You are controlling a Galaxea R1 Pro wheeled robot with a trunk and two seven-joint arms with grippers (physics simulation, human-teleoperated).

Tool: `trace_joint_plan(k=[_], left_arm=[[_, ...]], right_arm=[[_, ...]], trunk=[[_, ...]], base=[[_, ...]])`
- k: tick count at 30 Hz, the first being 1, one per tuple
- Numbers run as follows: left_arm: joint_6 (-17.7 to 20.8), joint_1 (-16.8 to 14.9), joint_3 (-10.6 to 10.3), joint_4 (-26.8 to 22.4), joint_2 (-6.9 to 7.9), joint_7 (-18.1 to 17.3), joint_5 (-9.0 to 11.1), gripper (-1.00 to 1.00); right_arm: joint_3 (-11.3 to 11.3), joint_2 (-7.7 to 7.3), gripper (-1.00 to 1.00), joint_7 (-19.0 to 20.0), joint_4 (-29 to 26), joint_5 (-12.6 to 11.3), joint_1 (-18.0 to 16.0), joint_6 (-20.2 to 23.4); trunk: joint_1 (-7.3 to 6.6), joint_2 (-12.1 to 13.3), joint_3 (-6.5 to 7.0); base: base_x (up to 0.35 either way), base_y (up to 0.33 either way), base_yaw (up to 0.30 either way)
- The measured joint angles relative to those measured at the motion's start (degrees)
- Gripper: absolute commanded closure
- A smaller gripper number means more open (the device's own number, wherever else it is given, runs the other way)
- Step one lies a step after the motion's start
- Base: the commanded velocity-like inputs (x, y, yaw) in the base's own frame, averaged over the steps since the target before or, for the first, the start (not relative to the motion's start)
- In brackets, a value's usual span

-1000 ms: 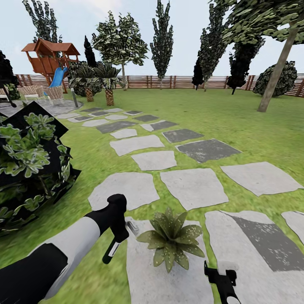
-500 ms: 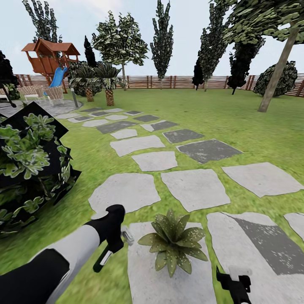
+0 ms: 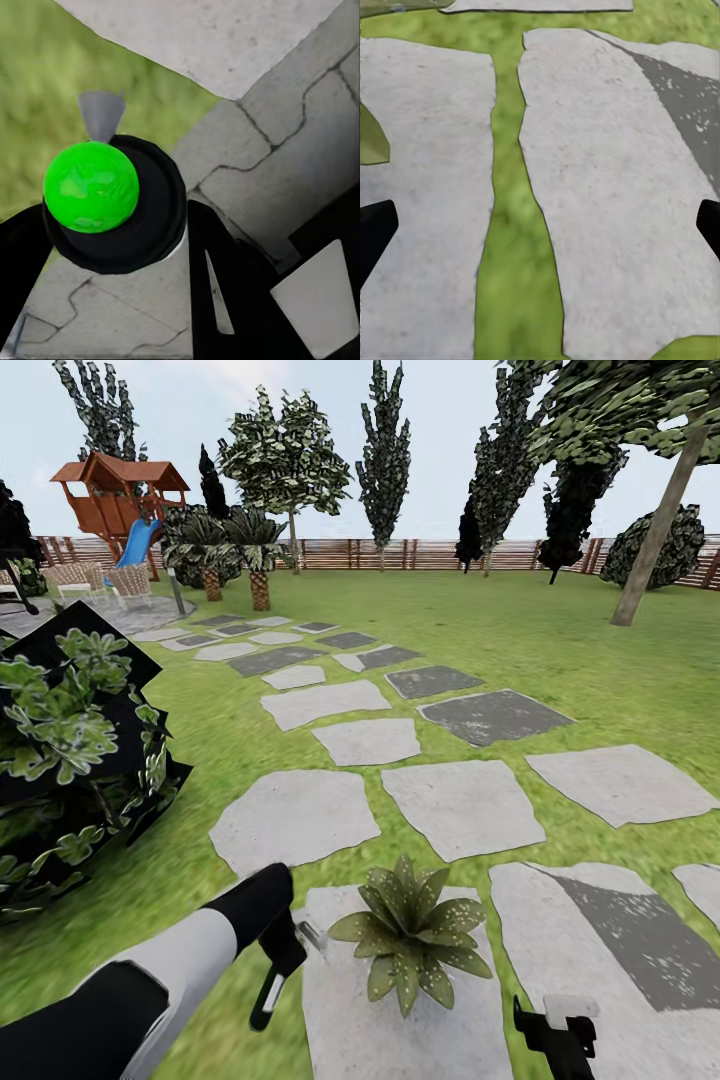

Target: Pick up the pesticide atomizer in the garden and spray insectifuge to fully cover both potted plants in the garden.

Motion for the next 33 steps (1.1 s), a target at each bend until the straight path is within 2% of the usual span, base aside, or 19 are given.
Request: trace_joint_plan(k=[8, 14, 16, 22, 25, 29, 33], left_arm=[[0.66, -0.33, -0.32, -0.35, 0.07, 0.44, -0.66, 1.00], [0.63, -0.81, -0.35, -1.81, 0.41, 0.88, -2.08, 1.00], [0.58, -0.37, -0.31, -1.72, 0.66, 3.67, -3.81, 1.00], [0.75, -0.06, 0.30, -1.83, 0.20, 7.38, -4.39, 1.00], [0.74, -0.06, 0.72, -1.87, 0.21, 9.41, -4.00, 1.00], [0.67, -0.07, 0.94, -1.86, 0.27, 9.40, -3.20, 1.00], [0.40, -0.05, 0.65, -1.79, 0.29, 9.03, -0.22, 1.00]], right_arm=[[-0.01, 0.00, -1.00, -0.06, 0.00, 0.00, 0.34, -0.02], [0.00, 0.00, -1.00, -0.06, -0.02, 0.00, 0.35, -0.01], [0.00, 0.00, -1.00, -0.06, 0.00, 0.00, 0.35, -0.02], [0.00, 0.00, -1.00, -0.06, -0.02, 0.00, 0.35, -0.01], [0.00, 0.00, -1.00, -0.06, -0.02, 0.00, 0.35, -0.01], [0.00, 0.00, -1.00, -0.06, -0.05, 0.00, 0.36, -0.01], [0.00, 0.00, -1.00, -0.06, -0.04, 0.00, 0.35, -0.03]], trunk=[[0.00, 0.00, 0.00], [0.00, 0.00, 0.00], [0.00, 0.00, 0.00], [0.00, 0.00, 0.00], [0.00, 0.00, 0.00], [0.00, 0.00, 0.00], [0.00, 0.00, 0.00]], base=[[0.000, 0.000, 0.000], [0.000, 0.000, 0.000], [0.000, 0.000, 0.000], [0.000, 0.000, 0.000], [0.000, 0.000, 0.000], [0.000, 0.000, 0.000], [0.000, 0.000, 0.000]])
